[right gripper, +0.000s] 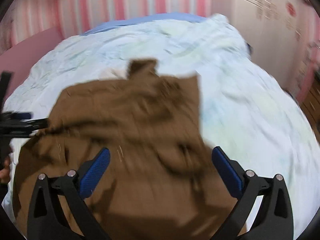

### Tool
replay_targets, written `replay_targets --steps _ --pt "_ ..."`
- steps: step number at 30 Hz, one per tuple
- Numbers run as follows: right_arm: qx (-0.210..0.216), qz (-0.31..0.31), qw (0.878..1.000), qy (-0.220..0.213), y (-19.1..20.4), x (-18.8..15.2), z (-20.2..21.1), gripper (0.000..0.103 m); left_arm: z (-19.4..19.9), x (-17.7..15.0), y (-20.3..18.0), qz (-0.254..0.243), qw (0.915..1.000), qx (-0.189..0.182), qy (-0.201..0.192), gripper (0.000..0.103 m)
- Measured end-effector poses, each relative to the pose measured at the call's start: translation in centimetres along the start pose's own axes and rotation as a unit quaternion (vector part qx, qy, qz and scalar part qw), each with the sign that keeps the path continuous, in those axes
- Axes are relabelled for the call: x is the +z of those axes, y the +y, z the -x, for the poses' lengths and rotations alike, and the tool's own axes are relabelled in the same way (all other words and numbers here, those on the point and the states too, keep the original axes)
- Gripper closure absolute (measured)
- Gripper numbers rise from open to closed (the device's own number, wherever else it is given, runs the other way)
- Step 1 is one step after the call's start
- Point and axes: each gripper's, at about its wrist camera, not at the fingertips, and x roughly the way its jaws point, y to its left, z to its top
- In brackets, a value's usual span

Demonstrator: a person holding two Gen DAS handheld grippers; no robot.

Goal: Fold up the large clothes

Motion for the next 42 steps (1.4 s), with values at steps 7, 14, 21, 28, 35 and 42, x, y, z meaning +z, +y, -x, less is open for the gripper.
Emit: replay_targets --steps 7,14,21,28,35,42 --pt "-0.058 0.001 0.998 0.015 -1.8 -8.0 2.5 0.002 2.7 -6.2 2.0 0.061 0.9978 0.025 0.007 0.003" --pt "-0.092 0.020 0.995 0.026 -0.9 -9.5 3.0 0.002 7.1 -9.2 2.2 0.068 0.9964 0.051 0.002 0.003" --pt "-0.086 0.059 0.994 0.037 0.0 -9.2 6.2 0.002 12.6 -11.2 2.8 0.077 0.9957 0.051 -0.014 0.003" --pt "-0.097 0.093 0.990 -0.028 -0.2 -7.3 13.0 0.002 14.0 -13.0 3.5 0.095 0.9942 0.044 -0.025 0.003" --pt "-0.092 0.074 0.993 -0.030 -1.9 -10.6 15.3 0.002 11.9 -14.7 3.8 0.089 0.9954 0.029 -0.019 0.003" --pt "-0.074 0.008 0.997 0.004 -5.4 -16.2 12.8 0.002 10.8 -15.1 4.7 0.070 0.9956 0.056 -0.026 0.003"
